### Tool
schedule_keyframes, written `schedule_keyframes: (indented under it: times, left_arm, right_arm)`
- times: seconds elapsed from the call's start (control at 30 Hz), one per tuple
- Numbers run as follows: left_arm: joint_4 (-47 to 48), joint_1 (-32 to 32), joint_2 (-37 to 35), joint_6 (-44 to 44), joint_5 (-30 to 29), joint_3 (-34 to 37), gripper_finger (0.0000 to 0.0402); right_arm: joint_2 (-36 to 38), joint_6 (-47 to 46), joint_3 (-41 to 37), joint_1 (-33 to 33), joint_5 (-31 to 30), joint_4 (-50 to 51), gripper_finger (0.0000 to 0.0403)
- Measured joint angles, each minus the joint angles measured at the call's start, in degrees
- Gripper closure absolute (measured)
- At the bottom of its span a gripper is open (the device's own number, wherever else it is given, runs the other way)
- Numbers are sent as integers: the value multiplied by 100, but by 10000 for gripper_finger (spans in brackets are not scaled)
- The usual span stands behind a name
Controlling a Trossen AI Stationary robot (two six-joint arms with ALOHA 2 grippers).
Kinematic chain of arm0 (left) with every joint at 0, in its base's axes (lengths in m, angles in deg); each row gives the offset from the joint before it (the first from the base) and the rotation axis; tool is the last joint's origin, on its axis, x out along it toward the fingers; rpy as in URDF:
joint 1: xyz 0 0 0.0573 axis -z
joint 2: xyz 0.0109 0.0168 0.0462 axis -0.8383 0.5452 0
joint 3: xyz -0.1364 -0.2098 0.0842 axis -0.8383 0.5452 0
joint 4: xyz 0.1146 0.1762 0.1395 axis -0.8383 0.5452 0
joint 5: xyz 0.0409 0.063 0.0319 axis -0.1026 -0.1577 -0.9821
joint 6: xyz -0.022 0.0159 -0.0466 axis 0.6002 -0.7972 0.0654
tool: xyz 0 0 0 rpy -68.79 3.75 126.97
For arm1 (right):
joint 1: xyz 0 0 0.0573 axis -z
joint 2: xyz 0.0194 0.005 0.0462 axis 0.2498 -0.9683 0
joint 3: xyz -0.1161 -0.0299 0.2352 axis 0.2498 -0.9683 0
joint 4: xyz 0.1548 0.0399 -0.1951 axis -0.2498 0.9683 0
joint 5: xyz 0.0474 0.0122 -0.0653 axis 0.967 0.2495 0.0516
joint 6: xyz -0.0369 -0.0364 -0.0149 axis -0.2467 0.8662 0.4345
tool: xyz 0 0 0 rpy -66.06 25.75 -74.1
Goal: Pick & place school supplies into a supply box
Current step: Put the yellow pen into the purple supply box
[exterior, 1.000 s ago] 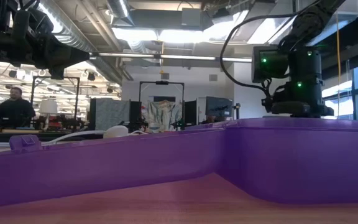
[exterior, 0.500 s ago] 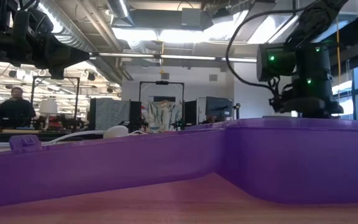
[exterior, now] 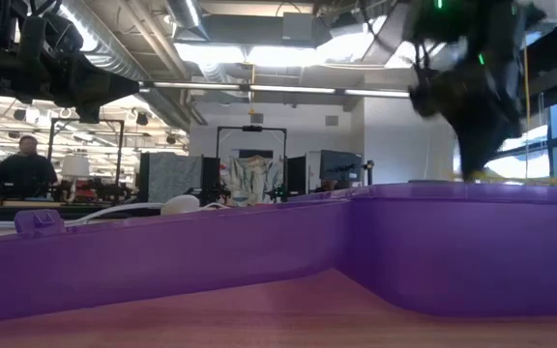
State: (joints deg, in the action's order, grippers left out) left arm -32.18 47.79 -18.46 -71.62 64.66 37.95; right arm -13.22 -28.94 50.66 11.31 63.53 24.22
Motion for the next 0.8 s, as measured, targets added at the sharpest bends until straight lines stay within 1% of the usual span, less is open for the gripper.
schedule_keyframes:
  times: [0.13, 0.2, 0.4, 0.5, 0.63, 0.8]
  left_arm:
    - [0, 2, 0, 0, 0, 0, 398]
    - [0, 0, 0, 0, 0, 0, 398]
    - [0, 0, 1, 0, 4, 0, 398]
    - [0, 0, 0, 0, 4, -2, 398]
    - [0, 0, 0, 0, 7, 0, 398]
    - [0, 2, 0, 34, 10, -1, 398]
  right_arm:
    - [-126, -114, 566, -527, -281, -686, 344]
    - [-266, -105, 768, -806, -377, -1226, 342]
    - [-1023, -99, 1108, -1470, -498, -2512, 342]
    - [-1558, -114, 1189, -1633, -525, -2826, 341]
    - [-2273, -132, 1311, -1668, -505, -2970, 341]
    - [-2898, -290, 1572, -1670, -176, -2964, 338]
